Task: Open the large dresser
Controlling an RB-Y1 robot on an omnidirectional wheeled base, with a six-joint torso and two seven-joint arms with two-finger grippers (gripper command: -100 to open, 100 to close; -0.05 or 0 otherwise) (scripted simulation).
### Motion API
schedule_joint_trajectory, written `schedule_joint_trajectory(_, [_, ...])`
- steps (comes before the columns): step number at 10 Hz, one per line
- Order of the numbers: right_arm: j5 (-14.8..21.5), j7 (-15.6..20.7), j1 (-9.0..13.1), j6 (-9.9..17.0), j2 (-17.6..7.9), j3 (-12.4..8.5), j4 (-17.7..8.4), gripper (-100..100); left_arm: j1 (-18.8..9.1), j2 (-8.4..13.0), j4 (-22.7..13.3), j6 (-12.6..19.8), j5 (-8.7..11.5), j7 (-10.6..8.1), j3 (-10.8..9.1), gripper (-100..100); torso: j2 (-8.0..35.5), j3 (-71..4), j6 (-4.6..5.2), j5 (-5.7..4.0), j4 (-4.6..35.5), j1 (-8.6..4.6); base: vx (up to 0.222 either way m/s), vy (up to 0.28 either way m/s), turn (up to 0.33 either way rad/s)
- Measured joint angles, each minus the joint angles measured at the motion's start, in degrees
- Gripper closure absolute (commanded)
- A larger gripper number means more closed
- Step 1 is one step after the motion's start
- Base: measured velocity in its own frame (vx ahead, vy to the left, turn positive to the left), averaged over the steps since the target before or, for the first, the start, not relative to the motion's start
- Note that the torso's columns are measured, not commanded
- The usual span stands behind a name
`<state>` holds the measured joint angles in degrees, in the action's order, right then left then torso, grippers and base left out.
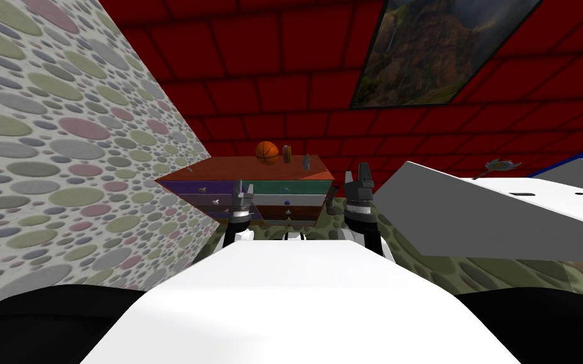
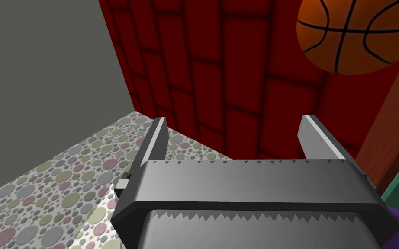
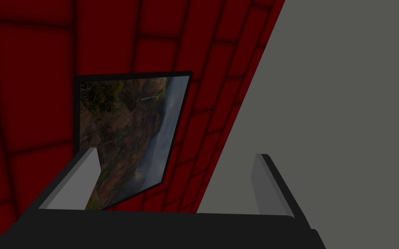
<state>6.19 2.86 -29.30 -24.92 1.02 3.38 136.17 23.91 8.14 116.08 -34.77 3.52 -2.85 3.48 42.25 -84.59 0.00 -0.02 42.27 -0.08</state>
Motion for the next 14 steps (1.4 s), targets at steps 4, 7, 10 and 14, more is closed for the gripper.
schedule_joint_trajectory(4, [0.00, 0.00, 0.00, 0.00, 0.00, 0.00, 0.00, 0, -1.62, 0.12, -6.26, -3.66, 0.07, -0.59, -0.08, -100, 0.04, 0.02, 0.00, -0.01, 0.01, -0.04, 0.033, -0.069, 0.002])
schedule_joint_trajectory(7, [0.00, 0.00, 0.00, 0.00, 0.00, 0.00, 0.00, 0, -2.50, 0.36, -10.79, -6.12, 0.27, -1.30, -0.36, -100, 0.00, 0.00, 0.00, 0.03, 0.00, 0.08, 0.037, -0.056, 0.001])
schedule_joint_trajectory(10, [0.00, 0.00, 0.00, 0.00, 0.00, 0.00, 0.00, 0, -3.50, 0.15, -15.64, -8.82, 0.25, -1.65, -0.30, -100, 0.04, 0.02, 0.00, 0.02, 0.01, 0.05, 0.034, -0.056, 0.002])
schedule_joint_trajectory(14, [0.00, 0.00, 0.00, 0.00, 0.00, 0.00, 0.00, 0, -4.84, -0.01, -21.68, -11.99, 0.34, -2.31, -0.43, -100, 0.04, 0.02, 0.00, 0.03, 0.01, 0.13, 0.033, -0.066, 0.001])
